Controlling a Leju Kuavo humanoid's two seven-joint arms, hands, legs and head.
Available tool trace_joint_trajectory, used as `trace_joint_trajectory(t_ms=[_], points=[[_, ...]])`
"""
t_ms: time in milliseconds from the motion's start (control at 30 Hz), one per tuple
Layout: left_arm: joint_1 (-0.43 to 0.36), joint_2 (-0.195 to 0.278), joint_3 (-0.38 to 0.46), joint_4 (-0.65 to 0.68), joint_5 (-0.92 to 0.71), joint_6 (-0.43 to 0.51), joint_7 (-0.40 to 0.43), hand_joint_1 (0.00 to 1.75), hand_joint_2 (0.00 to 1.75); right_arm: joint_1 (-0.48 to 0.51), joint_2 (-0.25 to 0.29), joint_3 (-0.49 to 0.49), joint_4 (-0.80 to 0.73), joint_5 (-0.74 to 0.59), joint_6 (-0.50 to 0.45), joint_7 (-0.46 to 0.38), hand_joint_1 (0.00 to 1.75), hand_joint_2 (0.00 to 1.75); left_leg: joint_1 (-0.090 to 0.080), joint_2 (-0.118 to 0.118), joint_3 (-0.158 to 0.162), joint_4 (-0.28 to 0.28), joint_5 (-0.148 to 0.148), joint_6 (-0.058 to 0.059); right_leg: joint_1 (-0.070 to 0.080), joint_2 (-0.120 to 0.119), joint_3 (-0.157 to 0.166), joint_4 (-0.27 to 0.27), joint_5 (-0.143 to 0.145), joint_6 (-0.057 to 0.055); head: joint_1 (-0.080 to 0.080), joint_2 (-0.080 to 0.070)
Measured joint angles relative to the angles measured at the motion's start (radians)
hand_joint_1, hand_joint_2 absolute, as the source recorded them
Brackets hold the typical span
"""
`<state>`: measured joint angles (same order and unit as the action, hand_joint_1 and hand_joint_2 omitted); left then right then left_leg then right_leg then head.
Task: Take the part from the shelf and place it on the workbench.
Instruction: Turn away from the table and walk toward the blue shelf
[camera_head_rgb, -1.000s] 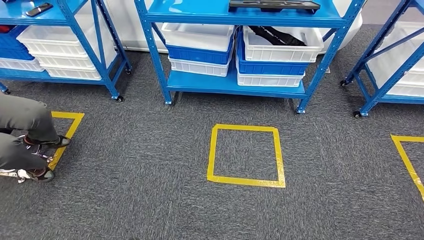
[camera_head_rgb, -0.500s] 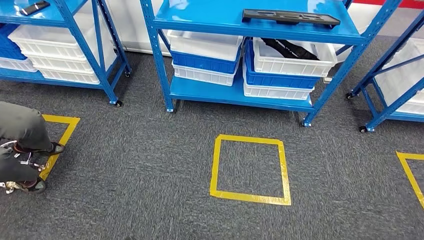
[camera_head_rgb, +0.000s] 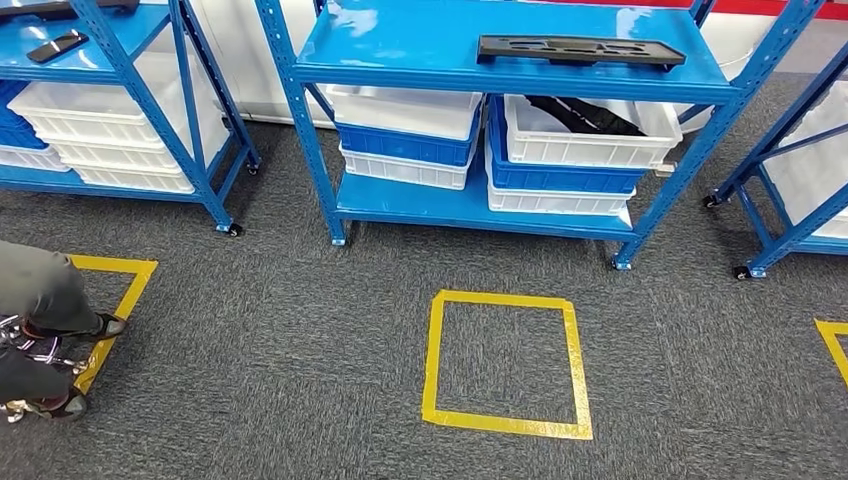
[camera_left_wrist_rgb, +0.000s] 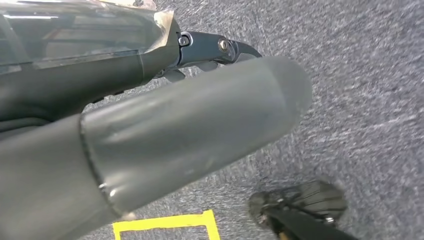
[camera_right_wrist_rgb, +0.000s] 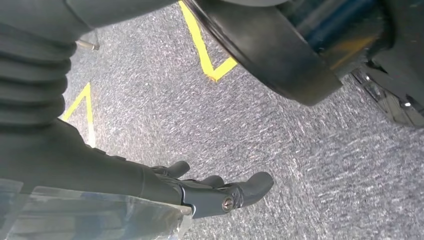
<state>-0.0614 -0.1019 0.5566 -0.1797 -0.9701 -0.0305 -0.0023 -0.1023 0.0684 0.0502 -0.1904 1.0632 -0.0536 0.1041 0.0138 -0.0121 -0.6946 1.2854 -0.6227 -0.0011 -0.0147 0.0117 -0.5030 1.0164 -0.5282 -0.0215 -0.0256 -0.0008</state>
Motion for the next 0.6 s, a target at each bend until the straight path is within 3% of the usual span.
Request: trace_joint_trajectory(t_ms=[33, 100, 167, 267, 333, 433, 500, 533, 567, 600], points=[[0.0, 0.0, 0.002, 0.0, -0.001, 0.0, 0.0, 0.0, 0.0, 0.001, 0.0, -0.001, 0.0, 0.0, 0.0, 0.0, 0.0, 1.75, 0.004, 0.002, -0.005, -0.033, 0.02, -0.004, -0.003, 0.001, 0.015, 0.0, -0.012, 0.004, 0.0, 0.0], [0.001, 0.001, 0.005, 0.0, -0.003, 0.0, -0.001, 0.0, 0.0, 0.002, 0.0, -0.004, 0.0, 0.002, 0.0, 0.0, 0.0, 1.75, 0.008, 0.009, 0.008, -0.142, 0.121, -0.006, -0.009, 0.001, 0.042, -0.001, -0.037, 0.016, 0.0, 0.0], [0.003, 0.002, 0.007, 0.001, -0.004, 0.0, -0.001, 0.0, 0.0, 0.002, 0.0, -0.005, 0.001, 0.003, -0.001, 0.0, 0.0, 1.75, 0.003, 0.013, 0.023, -0.209, 0.175, 0.004, -0.009, 0.001, 0.057, -0.008, -0.06, 0.032, -0.001, 0.0], [0.004, 0.003, 0.01, 0.0, -0.006, 0.0, -0.003, 0.0, 0.0, 0.001, -0.001, -0.005, 0.002, 0.005, -0.002, 0.0, 0.0, 1.75, -0.004, 0.01, 0.055, -0.237, 0.172, 0.034, -0.002, 0.0, 0.095, -0.019, -0.064, 0.058, -0.001, 0.0], [0.004, 0.002, 0.011, 0.0, -0.008, 0.0, -0.005, 0.0, 0.0, 0.001, -0.002, -0.006, 0.002, 0.006, -0.002, 0.0, 0.0, 1.75, -0.004, 0.009, 0.094, -0.259, 0.172, 0.052, 0.0, -0.002, 0.085, 0.026, -0.066, 0.066, -0.001, 0.0], [0.0, 0.003, 0.012, 0.0, -0.012, 0.0, -0.006, 0.0, 0.0, 0.0, -0.003, -0.007, 0.002, 0.007, -0.002, -0.001, 0.0, 1.75, -0.004, 0.007, 0.127, -0.272, 0.152, 0.066, -0.001, -0.002, -0.044, 0.201, -0.111, 0.06, 0.001, 0.0], [0.001, 0.003, 0.012, 0.0, -0.013, 0.0, -0.006, 0.0, 0.0, -0.003, -0.005, -0.009, 0.002, 0.006, -0.002, -0.003, 0.0, 1.75, -0.005, 0.004, 0.15, -0.273, 0.129, 0.066, 0.001, -0.002, -0.11, 0.24, -0.147, 0.06, 0.002, 0.0], [0.002, 0.002, 0.012, 0.0, -0.014, 0.0, -0.006, 0.0, 0.0, -0.004, -0.005, -0.01, 0.002, 0.006, -0.002, -0.004, 0.0, 1.75, -0.004, 0.002, 0.166, -0.273, 0.117, 0.065, 0.001, -0.003, -0.121, 0.217, -0.14, 0.065, 0.003, 0.0], [0.003, 0.002, 0.012, 0.0, -0.014, 0.0, -0.006, 0.0, 0.0, -0.004, -0.006, -0.011, 0.002, 0.006, -0.002, -0.004, 0.0, 1.75, -0.004, 0.0, 0.183, -0.273, 0.103, 0.062, 0.001, -0.003, -0.121, 0.169, -0.108, 0.074, 0.004, 0.0], [0.004, 0.001, 0.012, 0.001, -0.014, 0.0, -0.006, 0.0, 0.0, -0.002, -0.006, -0.012, 0.003, 0.006, -0.002, -0.003, 0.0, 1.75, -0.004, -0.002, 0.196, -0.273, 0.089, 0.058, 0.0, -0.004, -0.118, 0.114, -0.051, 0.084, 0.007, 0.0]])
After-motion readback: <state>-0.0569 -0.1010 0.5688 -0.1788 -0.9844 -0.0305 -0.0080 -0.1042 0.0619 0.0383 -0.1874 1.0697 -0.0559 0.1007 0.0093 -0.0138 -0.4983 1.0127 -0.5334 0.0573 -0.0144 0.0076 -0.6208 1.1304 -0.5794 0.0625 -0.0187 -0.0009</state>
